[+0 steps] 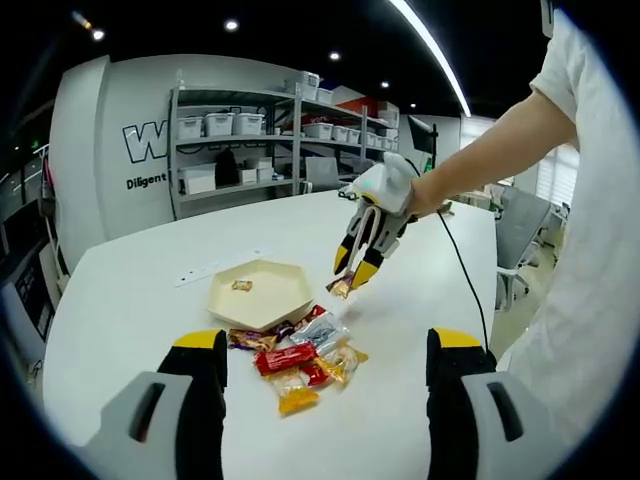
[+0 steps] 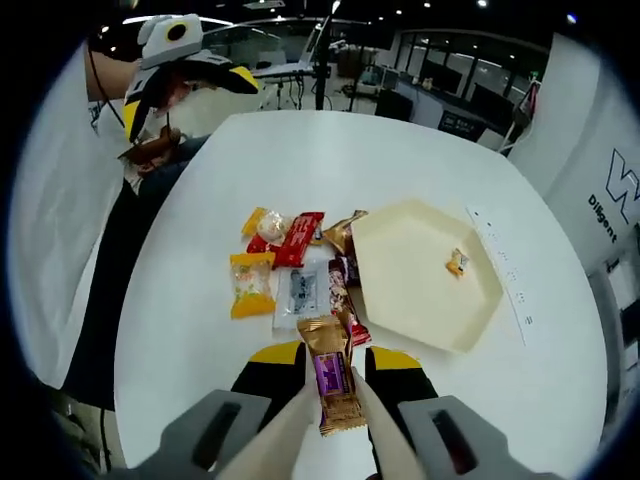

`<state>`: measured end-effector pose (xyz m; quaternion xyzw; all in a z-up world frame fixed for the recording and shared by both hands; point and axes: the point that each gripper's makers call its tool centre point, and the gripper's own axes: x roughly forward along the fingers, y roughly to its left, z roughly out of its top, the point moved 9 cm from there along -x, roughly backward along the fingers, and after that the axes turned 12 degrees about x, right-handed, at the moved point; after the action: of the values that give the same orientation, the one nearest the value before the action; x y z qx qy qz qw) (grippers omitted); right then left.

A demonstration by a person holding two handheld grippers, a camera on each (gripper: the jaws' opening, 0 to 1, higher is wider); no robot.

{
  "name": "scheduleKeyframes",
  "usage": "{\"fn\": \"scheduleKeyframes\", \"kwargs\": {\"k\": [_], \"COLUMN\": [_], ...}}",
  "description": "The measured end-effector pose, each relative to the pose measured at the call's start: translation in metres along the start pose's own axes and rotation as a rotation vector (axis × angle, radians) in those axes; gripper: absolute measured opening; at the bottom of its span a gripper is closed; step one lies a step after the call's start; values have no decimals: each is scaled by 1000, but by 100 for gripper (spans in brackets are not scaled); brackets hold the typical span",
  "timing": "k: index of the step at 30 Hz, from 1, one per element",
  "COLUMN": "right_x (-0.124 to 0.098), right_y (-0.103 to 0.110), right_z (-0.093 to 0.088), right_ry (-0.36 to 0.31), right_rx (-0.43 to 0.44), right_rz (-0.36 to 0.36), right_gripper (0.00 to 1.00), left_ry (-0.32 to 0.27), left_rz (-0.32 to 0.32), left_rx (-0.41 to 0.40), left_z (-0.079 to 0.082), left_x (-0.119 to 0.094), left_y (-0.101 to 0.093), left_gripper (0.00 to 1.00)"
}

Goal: Place the target food into the container with the food tongs after gripping and lifting it, then release it inside without dropping or visibly crushing the food.

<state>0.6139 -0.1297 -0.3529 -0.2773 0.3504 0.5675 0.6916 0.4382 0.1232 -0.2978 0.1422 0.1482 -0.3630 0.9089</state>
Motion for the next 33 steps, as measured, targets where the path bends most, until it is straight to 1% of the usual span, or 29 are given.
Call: {"fn": "scheduleKeyframes", "kwargs": {"k": [8, 15, 22, 26, 33], "right_x": [4, 7, 12, 14, 16], "right_y": [-14, -25, -36, -42, -48], "right_z": [23, 39, 57, 70, 99], "right_ry": [-30, -39, -42, -52, -76], "right_rx": [5, 2, -15, -25, -53], "right_rz": [-9, -14, -21, -32, -47], "right_gripper": [18, 18, 18, 18, 18], "left_ry": [-1, 1, 5, 6, 9], "left_rz": [9, 22, 38, 43, 44], "left_rx": [-2, -7, -17, -21, -26], "left_z": [2, 0, -4, -5, -7], "left_x": [-1, -4, -8, -9, -9], "left_y": [2, 6, 9, 10, 12], "left_gripper": [79, 79, 79, 79, 79]}}
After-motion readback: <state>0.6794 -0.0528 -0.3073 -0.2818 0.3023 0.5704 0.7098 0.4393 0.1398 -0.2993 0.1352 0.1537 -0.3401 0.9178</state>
